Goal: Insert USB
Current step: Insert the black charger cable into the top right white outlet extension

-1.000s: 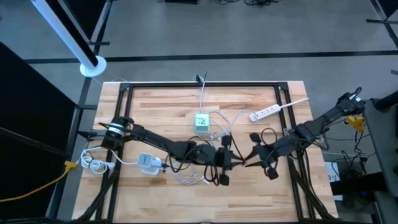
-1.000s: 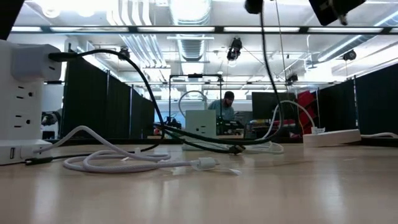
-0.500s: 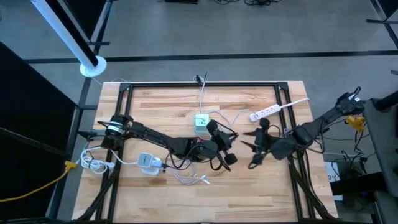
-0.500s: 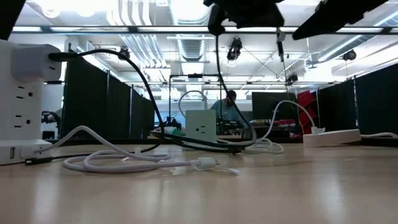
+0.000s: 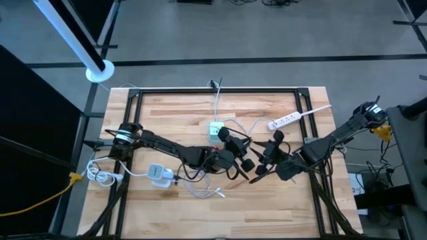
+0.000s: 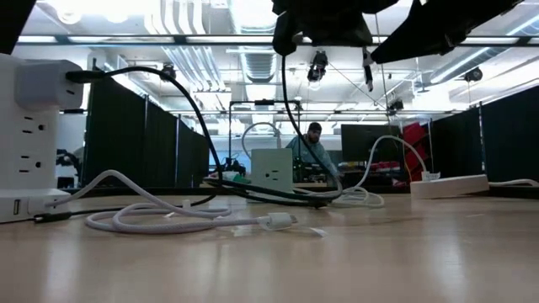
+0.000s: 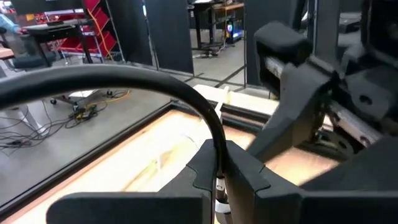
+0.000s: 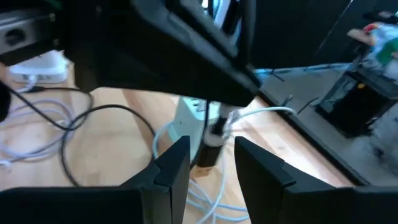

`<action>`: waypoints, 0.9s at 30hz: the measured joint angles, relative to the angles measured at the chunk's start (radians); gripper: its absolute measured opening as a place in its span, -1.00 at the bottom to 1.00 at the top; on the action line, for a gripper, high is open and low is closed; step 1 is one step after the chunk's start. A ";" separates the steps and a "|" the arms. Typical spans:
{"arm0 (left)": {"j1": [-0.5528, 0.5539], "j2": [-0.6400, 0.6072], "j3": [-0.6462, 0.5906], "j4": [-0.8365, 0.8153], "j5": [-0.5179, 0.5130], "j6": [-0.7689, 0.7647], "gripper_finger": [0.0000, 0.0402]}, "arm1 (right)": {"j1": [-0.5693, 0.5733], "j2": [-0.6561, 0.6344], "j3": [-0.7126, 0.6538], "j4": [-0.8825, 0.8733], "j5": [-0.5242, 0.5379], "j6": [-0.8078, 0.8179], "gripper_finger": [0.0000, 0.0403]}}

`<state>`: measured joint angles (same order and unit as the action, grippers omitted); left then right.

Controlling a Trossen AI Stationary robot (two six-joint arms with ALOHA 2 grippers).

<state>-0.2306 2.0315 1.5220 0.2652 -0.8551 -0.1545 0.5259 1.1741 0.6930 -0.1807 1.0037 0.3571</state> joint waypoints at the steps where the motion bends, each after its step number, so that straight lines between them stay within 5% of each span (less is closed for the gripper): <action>1: 0.000 0.000 0.000 -0.002 0.000 -0.004 -0.97 | 0.000 0.000 0.000 0.002 0.000 -0.002 -0.43; 13: -0.006 -0.005 0.000 -0.005 0.106 0.084 -0.97 | 0.000 -0.001 0.000 0.008 -0.008 -0.067 -0.31; 16: -0.006 -0.005 0.000 -0.006 0.111 0.090 -0.97 | 0.000 -0.001 0.000 0.008 -0.013 -0.068 -0.42; 20: -0.005 -0.005 0.000 -0.007 0.158 0.113 -0.97 | 0.000 -0.002 0.000 0.009 -0.025 -0.088 -0.84; 27: -0.007 -0.013 0.000 -0.064 0.199 0.131 -0.95 | 0.001 -0.020 -0.002 0.019 -0.128 -0.147 -0.98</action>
<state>-0.2378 2.0187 1.5219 0.2017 -0.6557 -0.0232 0.5270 1.1546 0.6912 -0.1616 0.8754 0.2102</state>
